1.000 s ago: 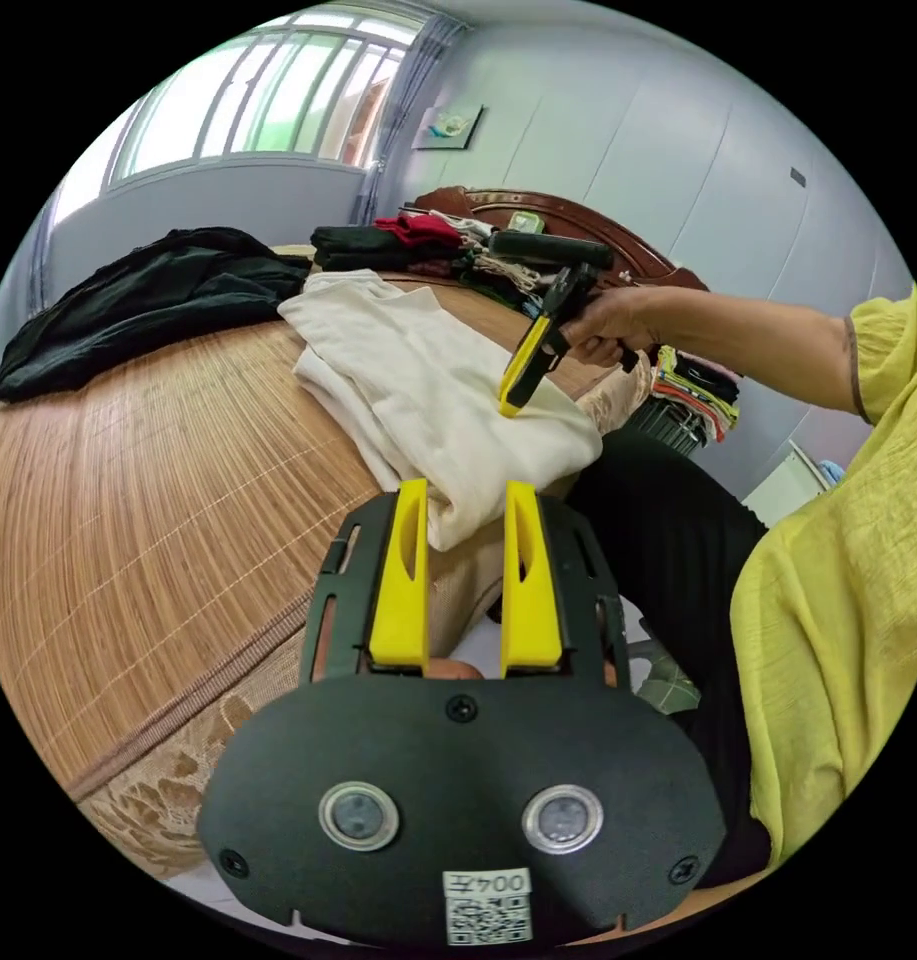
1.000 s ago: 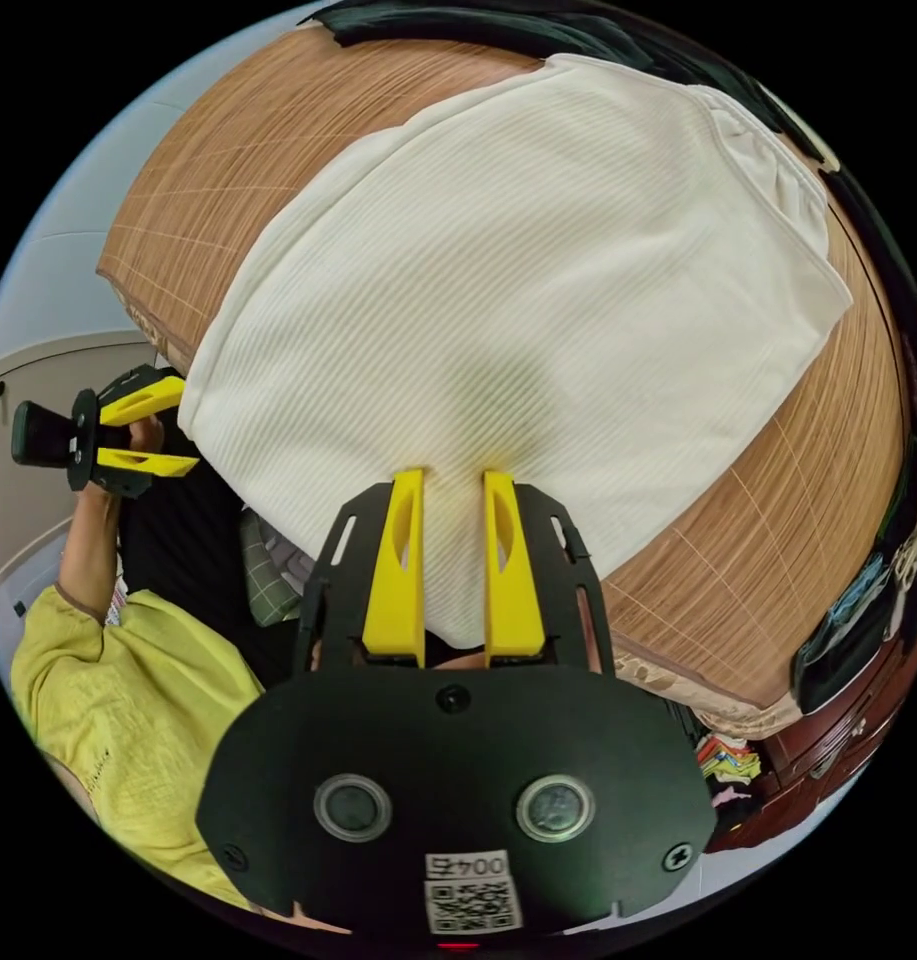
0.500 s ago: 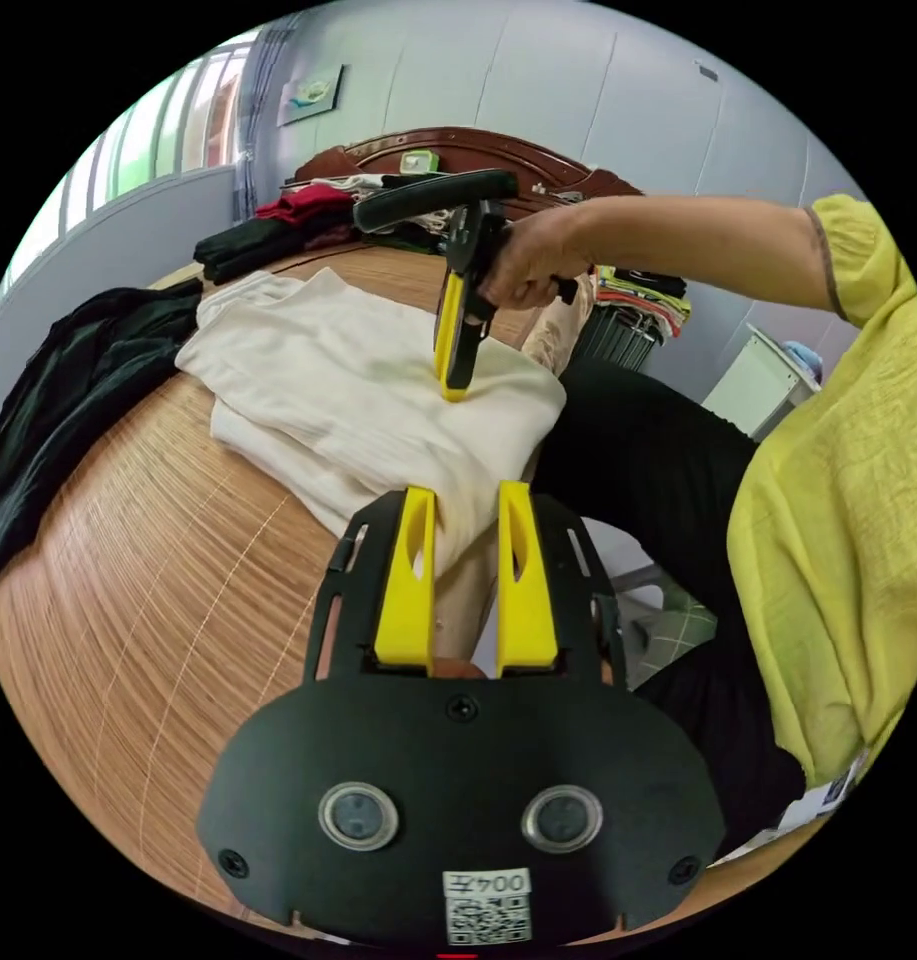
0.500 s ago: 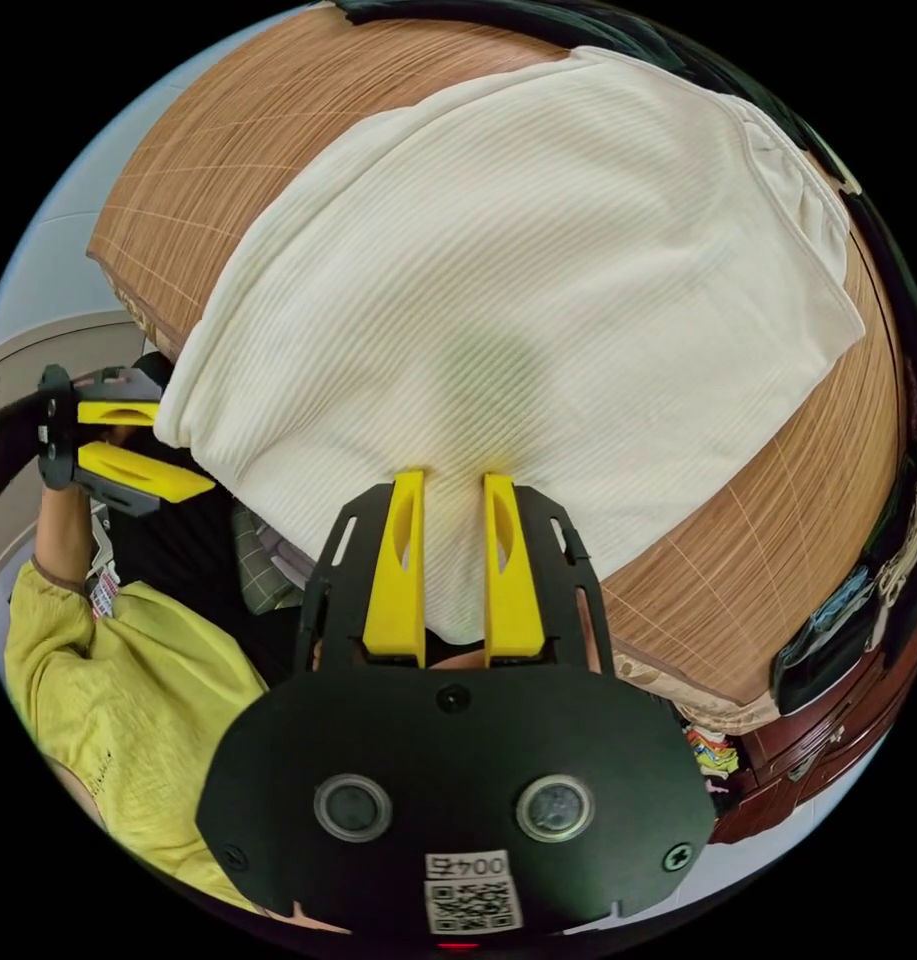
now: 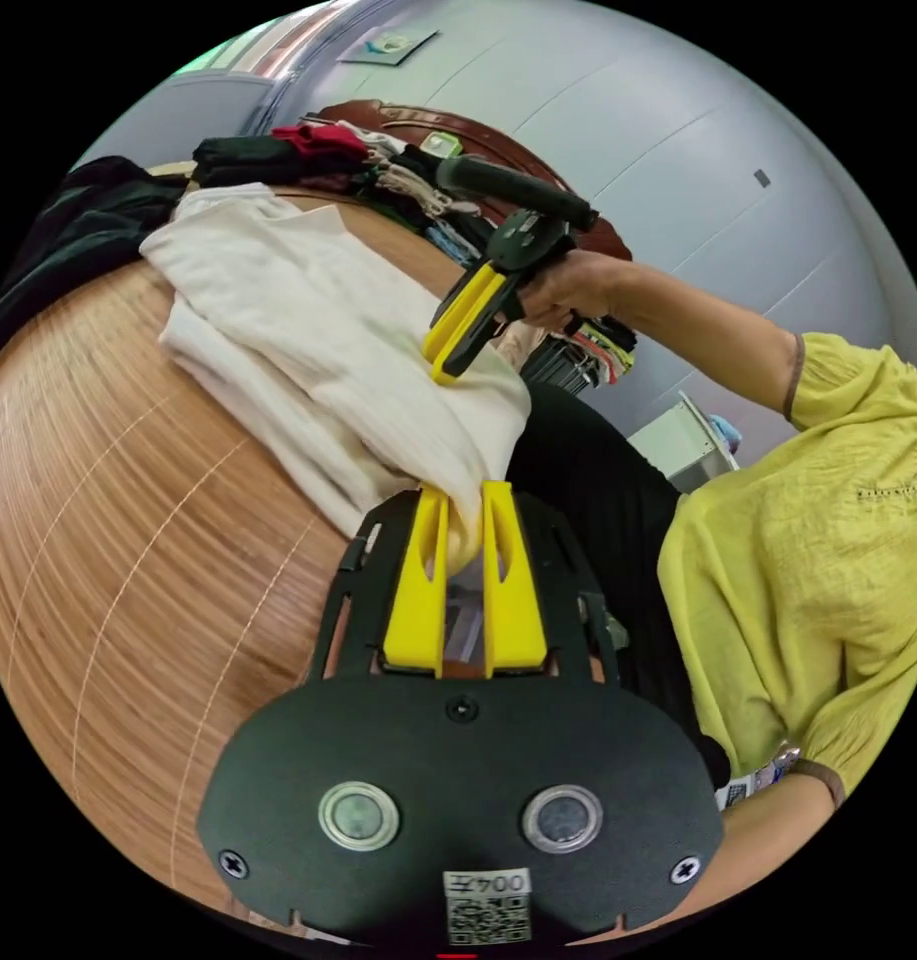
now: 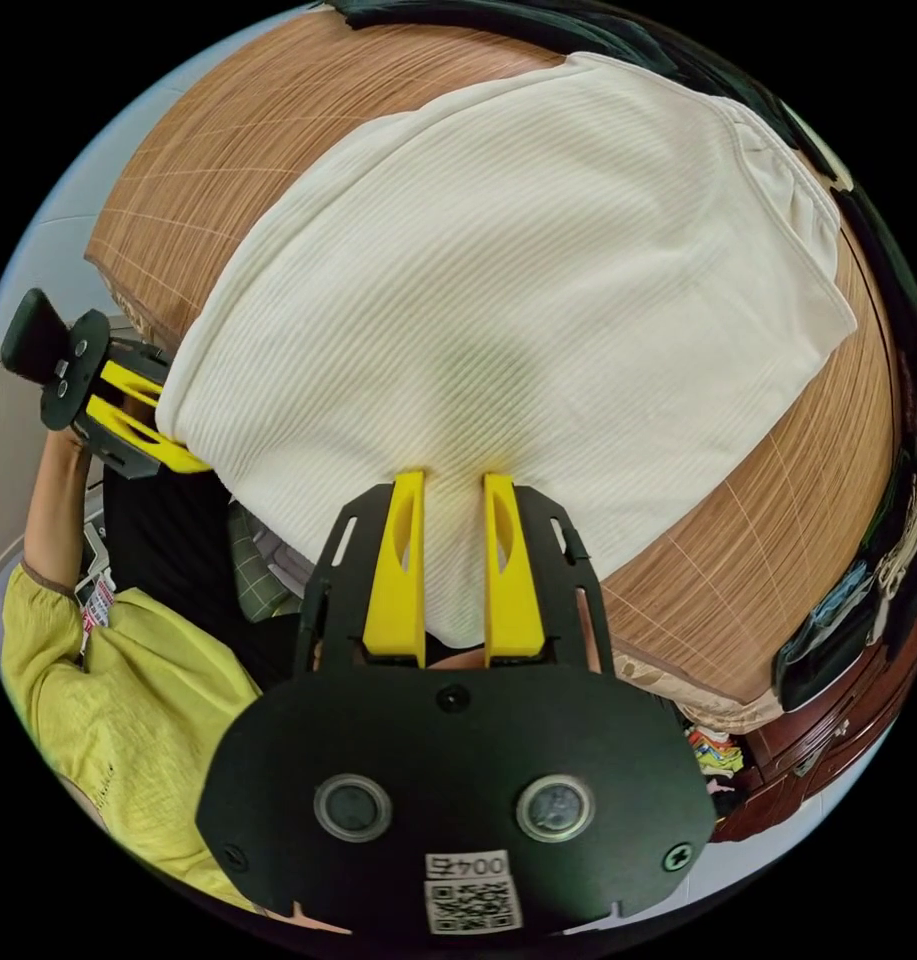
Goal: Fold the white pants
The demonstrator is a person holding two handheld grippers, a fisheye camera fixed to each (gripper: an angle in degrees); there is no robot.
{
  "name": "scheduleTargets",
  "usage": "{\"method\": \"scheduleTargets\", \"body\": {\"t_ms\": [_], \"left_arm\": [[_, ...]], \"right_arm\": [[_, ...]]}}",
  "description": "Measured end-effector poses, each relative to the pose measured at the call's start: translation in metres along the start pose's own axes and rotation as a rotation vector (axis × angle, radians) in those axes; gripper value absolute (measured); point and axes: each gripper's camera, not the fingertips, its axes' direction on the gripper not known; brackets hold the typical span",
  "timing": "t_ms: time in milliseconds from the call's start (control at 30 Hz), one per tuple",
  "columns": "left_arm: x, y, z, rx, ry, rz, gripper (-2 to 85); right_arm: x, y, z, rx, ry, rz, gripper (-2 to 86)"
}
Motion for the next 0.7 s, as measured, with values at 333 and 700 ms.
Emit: {"method": "scheduleTargets", "body": {"t_ms": [333, 700], "left_arm": [[-0.011, 0.019, -0.026, 0.149, 0.058, -0.247, 4.0], [0.040, 0.000, -0.106, 0.229, -0.214, -0.366, 5.6]], "right_arm": [[-0.003, 0.034, 0.001, 0.090, -0.003, 0.014, 9.8], [-0.002, 0.139, 0.014, 0.561, -0.051, 0.107, 9.4]]}}
